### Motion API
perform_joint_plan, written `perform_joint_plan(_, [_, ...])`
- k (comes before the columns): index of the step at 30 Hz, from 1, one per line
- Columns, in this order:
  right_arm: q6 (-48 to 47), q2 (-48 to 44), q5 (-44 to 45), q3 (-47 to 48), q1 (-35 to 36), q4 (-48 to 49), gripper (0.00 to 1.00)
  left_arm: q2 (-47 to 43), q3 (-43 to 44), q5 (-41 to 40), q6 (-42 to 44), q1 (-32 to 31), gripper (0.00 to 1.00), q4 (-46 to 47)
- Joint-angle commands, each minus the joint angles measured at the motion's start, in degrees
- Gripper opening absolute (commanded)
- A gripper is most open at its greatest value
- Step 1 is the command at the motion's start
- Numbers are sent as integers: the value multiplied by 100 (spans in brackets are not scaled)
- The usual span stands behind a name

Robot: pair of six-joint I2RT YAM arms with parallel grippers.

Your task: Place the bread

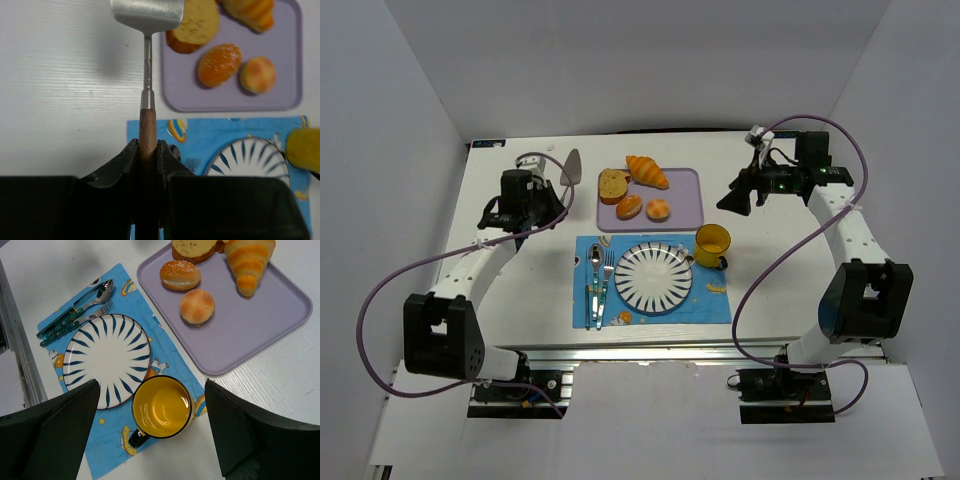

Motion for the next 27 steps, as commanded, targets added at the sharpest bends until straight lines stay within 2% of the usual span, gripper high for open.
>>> perform_joint_plan(1, [-62,-287,-226,-64,0,131,89,-358,399,931,344,-174,0,-1099])
perform_joint_plan(5, [26,-331,-296,-47,0,306,90,-298,803,1046,-49,-490,0,-1609])
perform_joint_plan(10, [87,-305,-331,15,0,403,89,352,1855,976,-288,-1140,0,-2882])
perform_joint_plan(15, [123,-393,-314,-90,0,465,89,634,2227,984,-640,-1431,0,-3542])
perform_joint_plan(21, [175,-472,-288,-293,0,588,89,810,2201,1283,-623,-1861,0,-3790])
perform_joint_plan(27, [175,-472,-279,-346,0,588,90,959,2184,1353,-570,-1967,0,-3711])
